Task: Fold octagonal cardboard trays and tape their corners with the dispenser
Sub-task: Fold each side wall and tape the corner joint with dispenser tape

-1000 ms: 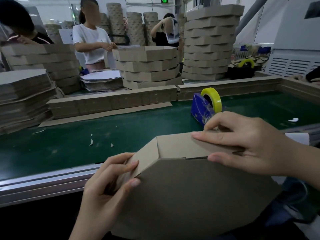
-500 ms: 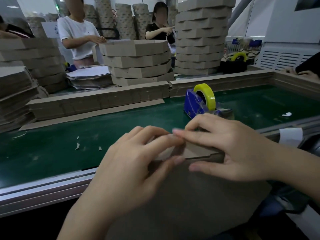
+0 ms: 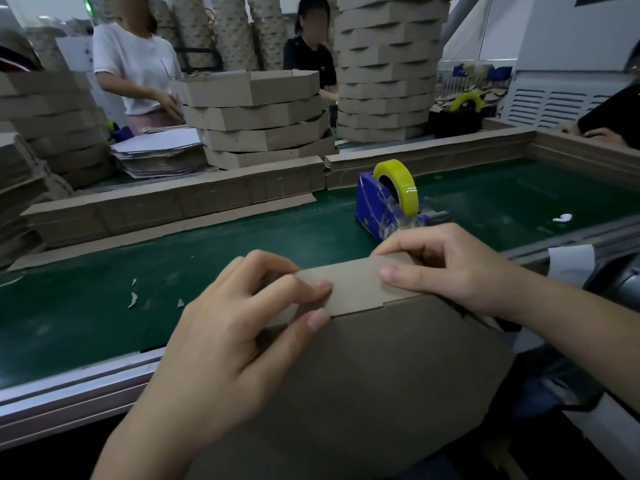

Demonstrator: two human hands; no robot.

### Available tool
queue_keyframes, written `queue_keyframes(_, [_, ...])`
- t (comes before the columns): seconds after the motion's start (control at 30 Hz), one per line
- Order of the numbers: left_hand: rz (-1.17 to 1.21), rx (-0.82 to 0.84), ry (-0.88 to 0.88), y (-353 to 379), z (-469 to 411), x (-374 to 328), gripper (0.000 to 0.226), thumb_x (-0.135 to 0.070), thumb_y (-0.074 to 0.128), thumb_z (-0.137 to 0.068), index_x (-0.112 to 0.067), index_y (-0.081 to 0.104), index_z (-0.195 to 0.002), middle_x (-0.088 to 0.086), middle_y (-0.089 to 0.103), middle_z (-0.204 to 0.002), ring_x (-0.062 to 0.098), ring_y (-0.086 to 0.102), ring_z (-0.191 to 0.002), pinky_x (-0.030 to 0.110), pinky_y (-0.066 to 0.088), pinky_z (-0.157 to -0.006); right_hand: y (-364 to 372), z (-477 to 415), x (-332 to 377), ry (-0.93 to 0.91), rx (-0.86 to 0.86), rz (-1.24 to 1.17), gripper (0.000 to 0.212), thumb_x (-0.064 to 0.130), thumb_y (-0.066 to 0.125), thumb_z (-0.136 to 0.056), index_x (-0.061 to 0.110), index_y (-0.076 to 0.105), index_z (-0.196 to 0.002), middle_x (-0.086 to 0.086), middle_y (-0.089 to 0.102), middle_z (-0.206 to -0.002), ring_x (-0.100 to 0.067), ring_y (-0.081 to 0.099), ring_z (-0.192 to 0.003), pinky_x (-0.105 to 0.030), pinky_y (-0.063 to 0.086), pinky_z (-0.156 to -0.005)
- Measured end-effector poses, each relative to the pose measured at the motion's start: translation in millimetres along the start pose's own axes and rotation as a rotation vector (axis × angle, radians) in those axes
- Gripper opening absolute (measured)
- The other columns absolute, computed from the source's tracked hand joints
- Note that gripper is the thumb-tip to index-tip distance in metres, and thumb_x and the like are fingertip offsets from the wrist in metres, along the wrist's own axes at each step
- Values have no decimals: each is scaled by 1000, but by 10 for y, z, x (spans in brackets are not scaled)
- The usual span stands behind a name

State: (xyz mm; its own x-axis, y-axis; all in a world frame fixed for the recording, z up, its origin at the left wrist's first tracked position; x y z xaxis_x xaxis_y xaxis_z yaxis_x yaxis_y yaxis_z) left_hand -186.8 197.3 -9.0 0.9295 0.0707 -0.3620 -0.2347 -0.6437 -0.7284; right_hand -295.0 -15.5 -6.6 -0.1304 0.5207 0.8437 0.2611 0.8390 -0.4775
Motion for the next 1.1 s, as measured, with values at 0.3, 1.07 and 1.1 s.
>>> queue_keyframes(0.3, [-166,102,91,-22,-66,-61,30,-43,43,-94,-26,66,-101,-11,61,-110,18,62,-91,43,51,-71,8,-27,-77,-26,26,133,17,37,57,-87,28,69,-95,17,68,-87,-1,64,-82,-12,45,-70])
queue_keyframes(1.07, [-149,143,116,137,-159,-39,38,-43,42,-95,-33,65,-124,-1,63,-114,25,60,-93,43,51,-73,-779,-412,-815,688,-690,-299,13,28,74,-80,17,74,-74,3,60,-81,-6,35,-57,-20,29,-52])
queue_keyframes(1.1, [-150,140,116,136,-160,-36,38,-43,42,-95,-32,65,-124,-1,63,-114,25,60,-93,43,51,-73,-788,-408,-795,677,-716,-372,14,29,75,-80,18,74,-70,5,57,-82,-6,35,-61,-20,33,-56])
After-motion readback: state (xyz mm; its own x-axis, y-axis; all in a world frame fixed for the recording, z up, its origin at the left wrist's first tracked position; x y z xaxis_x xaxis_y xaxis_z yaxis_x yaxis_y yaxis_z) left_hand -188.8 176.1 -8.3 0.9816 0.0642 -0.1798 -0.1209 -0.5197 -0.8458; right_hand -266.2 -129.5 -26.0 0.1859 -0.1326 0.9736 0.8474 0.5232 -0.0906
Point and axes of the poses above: each hand's wrist, its own z-axis away from the middle knuckle, its own y-axis out of the palm, x = y × z, the point moved 2 cm from there along -z, towards the middle knuckle
